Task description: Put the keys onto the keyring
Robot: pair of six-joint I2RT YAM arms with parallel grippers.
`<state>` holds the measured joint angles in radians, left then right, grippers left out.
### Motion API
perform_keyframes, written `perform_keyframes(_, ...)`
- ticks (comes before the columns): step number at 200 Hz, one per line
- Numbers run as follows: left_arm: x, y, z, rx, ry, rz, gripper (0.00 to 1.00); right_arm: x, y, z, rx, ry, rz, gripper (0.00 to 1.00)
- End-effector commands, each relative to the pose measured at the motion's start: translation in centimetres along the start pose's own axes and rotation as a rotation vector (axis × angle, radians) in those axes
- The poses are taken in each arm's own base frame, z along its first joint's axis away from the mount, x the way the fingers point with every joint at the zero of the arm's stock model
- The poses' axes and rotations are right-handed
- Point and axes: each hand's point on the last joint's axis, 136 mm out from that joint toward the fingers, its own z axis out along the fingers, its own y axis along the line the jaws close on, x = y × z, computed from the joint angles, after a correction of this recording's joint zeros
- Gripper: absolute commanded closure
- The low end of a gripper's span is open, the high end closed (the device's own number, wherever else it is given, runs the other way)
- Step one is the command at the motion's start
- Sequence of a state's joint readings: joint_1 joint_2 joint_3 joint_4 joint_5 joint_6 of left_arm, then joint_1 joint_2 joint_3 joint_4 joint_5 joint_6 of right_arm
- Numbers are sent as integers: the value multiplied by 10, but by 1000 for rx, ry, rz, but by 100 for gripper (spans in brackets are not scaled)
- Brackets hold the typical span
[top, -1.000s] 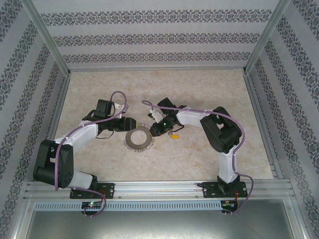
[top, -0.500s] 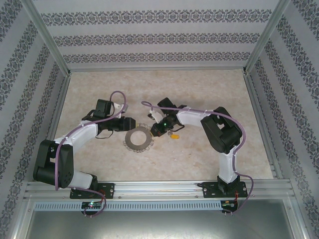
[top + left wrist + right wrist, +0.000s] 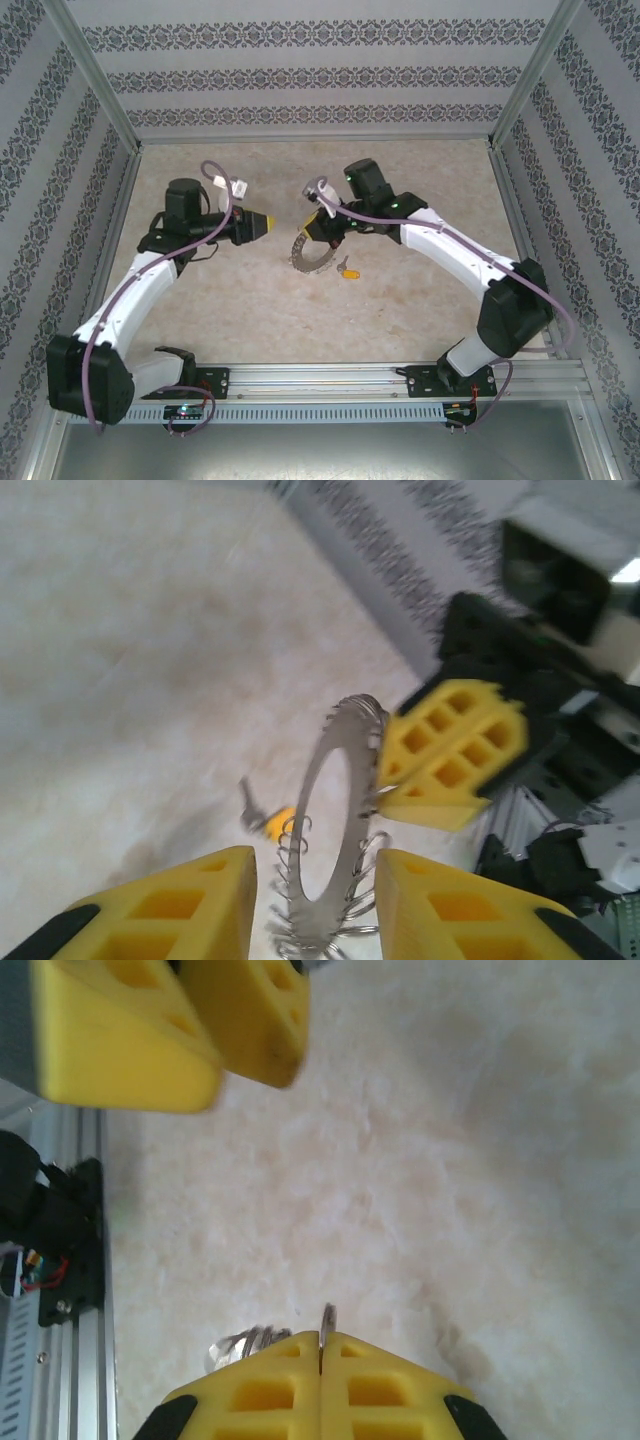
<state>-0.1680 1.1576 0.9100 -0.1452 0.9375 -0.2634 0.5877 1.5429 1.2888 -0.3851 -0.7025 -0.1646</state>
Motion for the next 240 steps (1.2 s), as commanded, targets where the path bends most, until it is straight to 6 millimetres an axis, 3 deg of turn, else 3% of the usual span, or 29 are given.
perform_keyframes(1, -42, -45, -17, 122, -67, 164, 60, -47, 33, -34, -103, -132, -101, 100)
perform_keyframes(61, -103, -104, -28, 331, -168, 256, 54, -120, 71, -89, -233, -304, -168, 100)
perform_keyframes(89, -114, -116, -25, 346, -157, 296, 57, -139, 86, -103, -282, -338, -204, 100)
perform_keyframes(149, -113, -150, -26, 368, -121, 397, 57, -144, 91, -116, -320, -346, -209, 100)
perform_keyframes(186, -87, -150, -16, 287, -7, 467, 59, -139, 91, -119, -325, -335, -203, 100)
perform_keyframes(240, -83, -152, -8, 276, 43, 510, 60, -136, 95, -122, -327, -330, -216, 100)
